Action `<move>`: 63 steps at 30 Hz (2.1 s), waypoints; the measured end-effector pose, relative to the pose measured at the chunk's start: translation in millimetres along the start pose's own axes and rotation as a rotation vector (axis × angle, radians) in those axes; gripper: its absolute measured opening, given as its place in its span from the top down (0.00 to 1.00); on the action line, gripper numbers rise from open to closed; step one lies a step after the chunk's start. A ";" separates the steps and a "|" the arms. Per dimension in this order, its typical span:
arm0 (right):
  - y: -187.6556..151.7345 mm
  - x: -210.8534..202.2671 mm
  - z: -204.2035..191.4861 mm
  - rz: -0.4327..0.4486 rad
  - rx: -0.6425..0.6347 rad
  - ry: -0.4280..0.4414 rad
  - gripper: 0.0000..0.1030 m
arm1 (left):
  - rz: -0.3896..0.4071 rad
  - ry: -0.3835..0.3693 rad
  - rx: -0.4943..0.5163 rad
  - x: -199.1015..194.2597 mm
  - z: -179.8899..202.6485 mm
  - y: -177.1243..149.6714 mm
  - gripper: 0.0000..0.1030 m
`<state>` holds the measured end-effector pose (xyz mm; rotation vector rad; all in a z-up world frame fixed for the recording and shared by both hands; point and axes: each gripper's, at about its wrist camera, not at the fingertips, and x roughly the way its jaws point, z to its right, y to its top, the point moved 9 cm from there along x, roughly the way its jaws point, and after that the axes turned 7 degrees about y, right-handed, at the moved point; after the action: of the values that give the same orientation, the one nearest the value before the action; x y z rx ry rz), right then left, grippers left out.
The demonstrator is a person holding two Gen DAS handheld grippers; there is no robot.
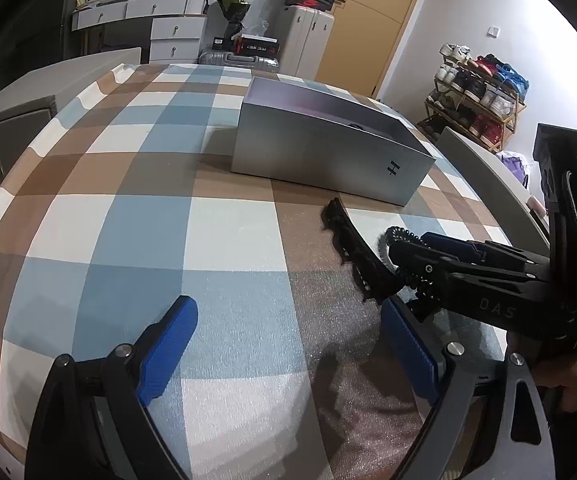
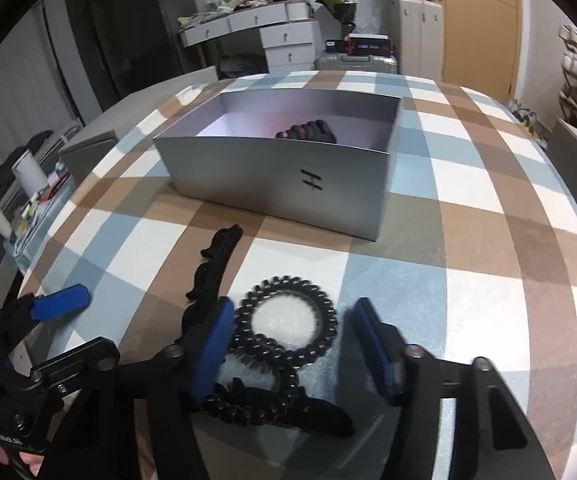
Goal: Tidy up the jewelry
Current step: 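Withdraw both tools and close the right tool on the black coiled bracelet, then lift the coiled bracelet with the right tool while the left tool grasps the beaded bracelet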
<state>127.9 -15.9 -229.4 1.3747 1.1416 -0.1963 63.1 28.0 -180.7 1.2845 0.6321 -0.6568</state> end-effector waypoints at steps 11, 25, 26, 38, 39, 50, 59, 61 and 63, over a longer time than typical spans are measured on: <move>0.5 -7.5 6.6 0.027 0.063 0.058 0.61 | 0.001 0.006 -0.007 -4.7 -2.8 0.2 0.12; 9.4 -50.6 38.3 0.176 0.157 0.108 0.61 | -0.004 -0.094 0.078 -7.0 43.3 20.0 0.12; 9.0 -53.1 41.0 0.183 0.161 0.108 0.61 | -0.006 -0.107 0.096 -5.7 50.6 21.5 0.12; -0.8 -71.3 64.1 0.240 0.191 0.142 0.61 | -0.097 -0.168 0.398 25.4 105.8 19.1 0.12; -1.6 -72.1 65.2 0.243 0.195 0.146 0.61 | -0.106 -0.175 0.399 27.9 105.8 18.9 0.13; -8.6 -74.8 79.3 0.259 0.232 0.159 0.61 | -0.143 -0.238 0.337 32.3 103.5 18.7 0.30; -9.3 -77.1 73.9 0.271 0.203 0.172 0.61 | -0.204 -0.217 0.435 40.0 111.5 8.2 0.53; -9.3 -77.0 73.7 0.272 0.208 0.173 0.61 | -0.224 -0.220 0.436 41.9 112.4 4.9 0.56; -9.5 -77.3 73.6 0.271 0.218 0.176 0.61 | -0.224 -0.218 0.439 41.5 113.3 3.4 0.59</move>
<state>121.3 -117.2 -195.4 1.7523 1.0869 -0.0029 100.0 -86.6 -190.0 1.5294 0.4674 -1.1510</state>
